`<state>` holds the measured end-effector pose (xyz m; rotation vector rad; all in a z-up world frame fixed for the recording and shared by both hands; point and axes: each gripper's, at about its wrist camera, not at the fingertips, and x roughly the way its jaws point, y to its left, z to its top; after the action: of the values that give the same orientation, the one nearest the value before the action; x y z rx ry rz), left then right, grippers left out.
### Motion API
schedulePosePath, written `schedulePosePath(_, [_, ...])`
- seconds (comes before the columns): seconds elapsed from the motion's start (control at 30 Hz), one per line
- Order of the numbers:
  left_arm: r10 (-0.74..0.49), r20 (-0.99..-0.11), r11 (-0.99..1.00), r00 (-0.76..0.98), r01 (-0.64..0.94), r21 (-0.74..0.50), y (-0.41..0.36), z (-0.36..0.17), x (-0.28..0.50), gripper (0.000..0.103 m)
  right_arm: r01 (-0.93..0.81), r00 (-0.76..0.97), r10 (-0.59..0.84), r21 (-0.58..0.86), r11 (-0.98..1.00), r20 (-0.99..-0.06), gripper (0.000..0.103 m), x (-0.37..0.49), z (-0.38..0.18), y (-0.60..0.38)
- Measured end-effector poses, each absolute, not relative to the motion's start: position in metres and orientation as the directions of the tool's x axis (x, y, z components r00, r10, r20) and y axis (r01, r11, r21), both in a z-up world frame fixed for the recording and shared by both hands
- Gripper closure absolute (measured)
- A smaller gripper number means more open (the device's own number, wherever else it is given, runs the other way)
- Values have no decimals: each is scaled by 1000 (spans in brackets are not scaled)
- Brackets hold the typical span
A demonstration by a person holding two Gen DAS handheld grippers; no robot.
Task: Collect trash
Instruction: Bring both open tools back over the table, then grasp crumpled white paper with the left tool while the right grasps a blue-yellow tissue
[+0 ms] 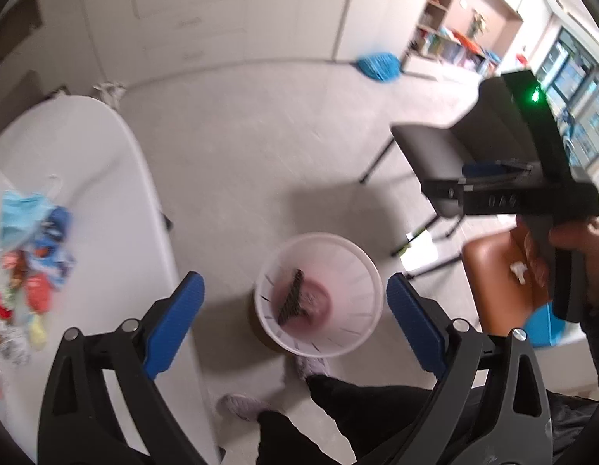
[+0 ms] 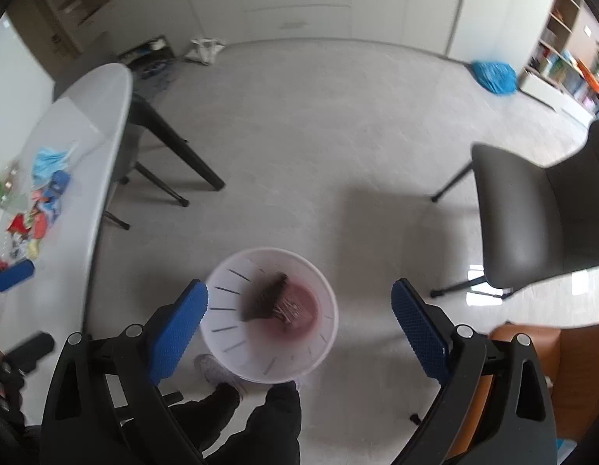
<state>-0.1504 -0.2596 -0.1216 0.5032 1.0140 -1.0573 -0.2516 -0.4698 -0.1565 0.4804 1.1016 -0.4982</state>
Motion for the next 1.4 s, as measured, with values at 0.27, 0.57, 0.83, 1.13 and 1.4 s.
schedulePosePath(0.27, [-478, -823, 594, 307, 803, -45, -188, -75, -123, 12, 460, 480, -104, 148, 876, -871, 6, -201, -115, -412])
schedulePosePath(0.57, [-407, -803, 749, 435, 663, -21, -101, -72, -84, 12, 279, 550, -12, 170, 945, -835, 4, -135, -91, -338])
schedulePosePath(0.83, [-253, -811, 908, 528, 418, -11, -22, -95, -18, 12, 146, 556, 76, 188, 971, -827, 4, -87, -86, -274])
schedulePosePath(1.13, [-139, -853, 958, 503, 286, 12, 4, -159, 61, 12, 72, 519, 144, 211, 975, -843, 4, -37, -97, -221])
schedulePosePath(1.4, [-103, -898, 961, 428, 276, 22, 4, -213, 104, 28, 62, 460, 162, 213, 975, -873, 4, -14, -119, -196])
